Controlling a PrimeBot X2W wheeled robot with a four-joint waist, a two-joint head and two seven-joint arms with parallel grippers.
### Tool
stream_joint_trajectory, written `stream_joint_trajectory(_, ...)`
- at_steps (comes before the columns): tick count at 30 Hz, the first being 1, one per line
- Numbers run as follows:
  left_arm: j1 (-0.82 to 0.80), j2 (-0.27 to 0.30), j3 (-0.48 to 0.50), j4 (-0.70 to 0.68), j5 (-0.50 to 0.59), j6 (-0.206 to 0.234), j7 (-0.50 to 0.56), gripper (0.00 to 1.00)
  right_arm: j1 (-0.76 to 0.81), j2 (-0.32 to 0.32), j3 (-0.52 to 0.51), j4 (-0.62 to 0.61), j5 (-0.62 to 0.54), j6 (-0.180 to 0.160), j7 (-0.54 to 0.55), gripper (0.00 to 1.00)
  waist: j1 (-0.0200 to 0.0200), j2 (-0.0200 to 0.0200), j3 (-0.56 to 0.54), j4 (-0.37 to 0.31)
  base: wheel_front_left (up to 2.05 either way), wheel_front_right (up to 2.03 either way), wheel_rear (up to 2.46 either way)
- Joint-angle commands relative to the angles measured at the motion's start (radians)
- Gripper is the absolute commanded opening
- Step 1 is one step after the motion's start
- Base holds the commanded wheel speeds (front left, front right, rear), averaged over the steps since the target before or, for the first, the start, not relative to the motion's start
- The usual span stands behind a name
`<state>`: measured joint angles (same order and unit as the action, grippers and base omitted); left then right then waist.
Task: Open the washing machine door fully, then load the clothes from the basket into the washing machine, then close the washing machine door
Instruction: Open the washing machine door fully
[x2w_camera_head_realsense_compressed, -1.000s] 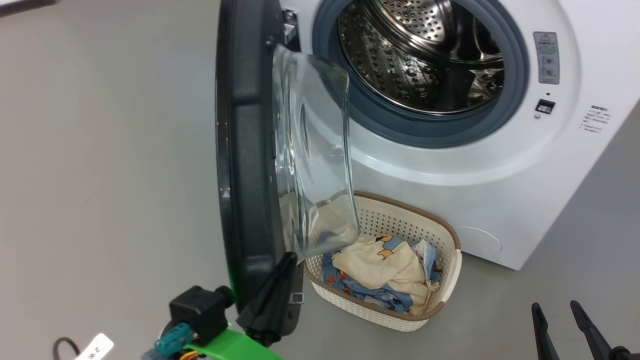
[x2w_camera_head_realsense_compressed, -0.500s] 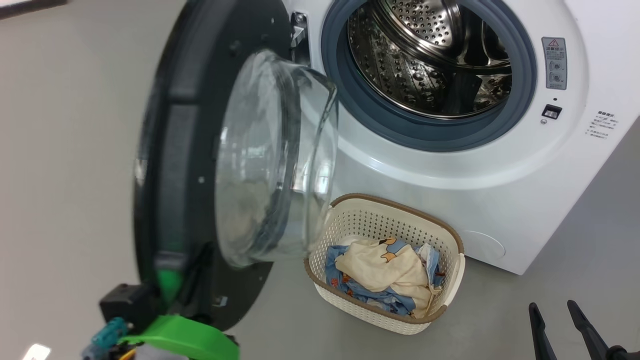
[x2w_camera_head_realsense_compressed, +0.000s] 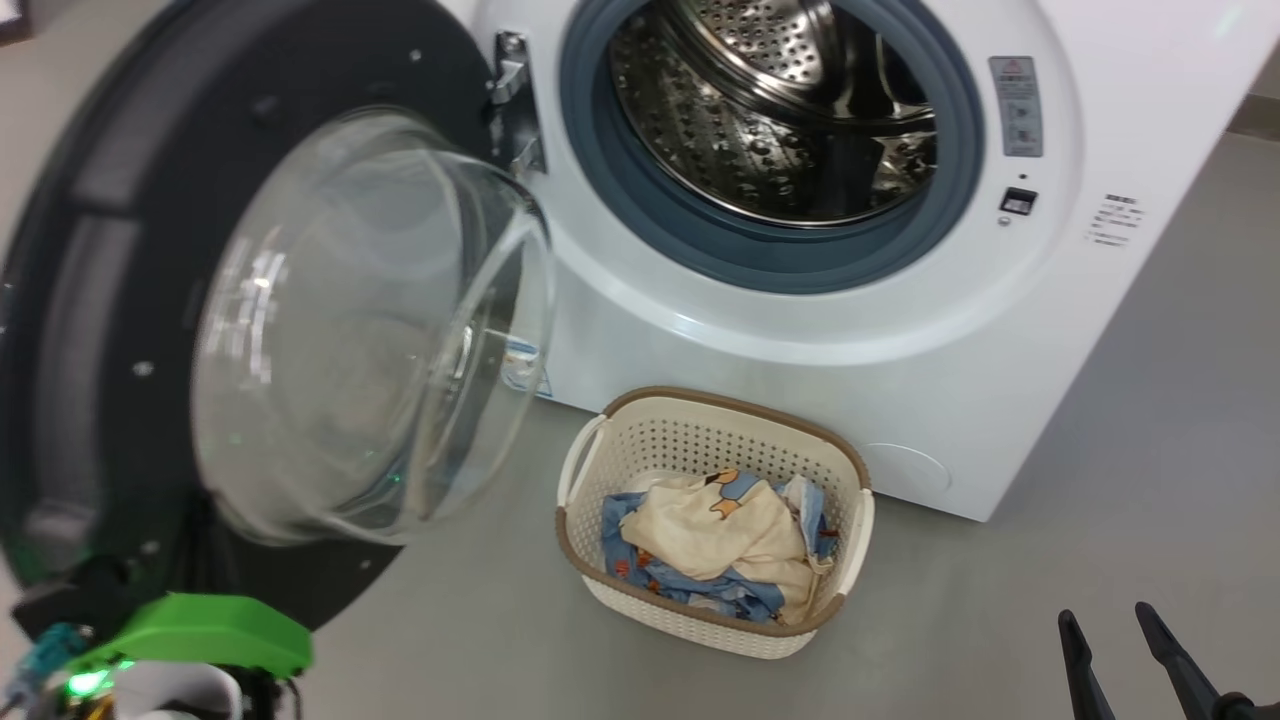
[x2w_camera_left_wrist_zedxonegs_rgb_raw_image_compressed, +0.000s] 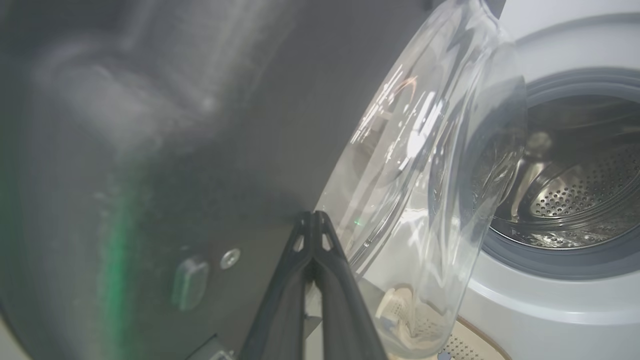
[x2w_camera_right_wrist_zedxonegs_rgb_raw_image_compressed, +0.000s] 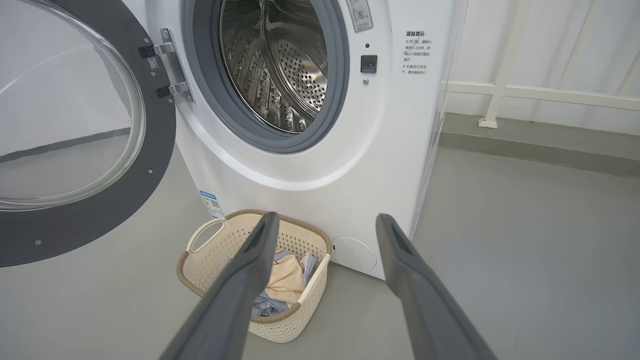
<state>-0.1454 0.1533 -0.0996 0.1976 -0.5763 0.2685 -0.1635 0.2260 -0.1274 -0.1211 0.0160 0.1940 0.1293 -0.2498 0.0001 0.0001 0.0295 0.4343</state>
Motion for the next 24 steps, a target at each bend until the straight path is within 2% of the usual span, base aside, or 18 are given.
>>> stream_joint_trajectory(1, -0.072, 0.052, 0.078, 0.023, -0.009, 0.013, -0.031, 0.00, -0.007, -0.027, 0.024, -0.022, -0.001, 0.001, -0.012, 1.00, 0.0000, -0.0001, -0.003, -0.040, 0.00, 0.00, 0.00)
stream_joint_trajectory(12, -0.217, 0.096, 0.223, 0.284, 0.003, 0.001, -0.097, 0.00, 0.001, -0.057, 0.037, -0.025, 0.004, 0.001, -0.012, 1.00, 0.0000, -0.0001, 0.009, -0.136, 0.00, 0.00, 0.00)
stream_joint_trajectory(24, -0.279, 0.109, 0.395, 0.367, 0.131, -0.049, -0.098, 0.00, -0.002, -0.061, 0.050, -0.017, 0.009, 0.001, -0.012, 1.00, 0.0000, -0.0001, -0.003, -0.176, 0.00, 0.00, 0.00)
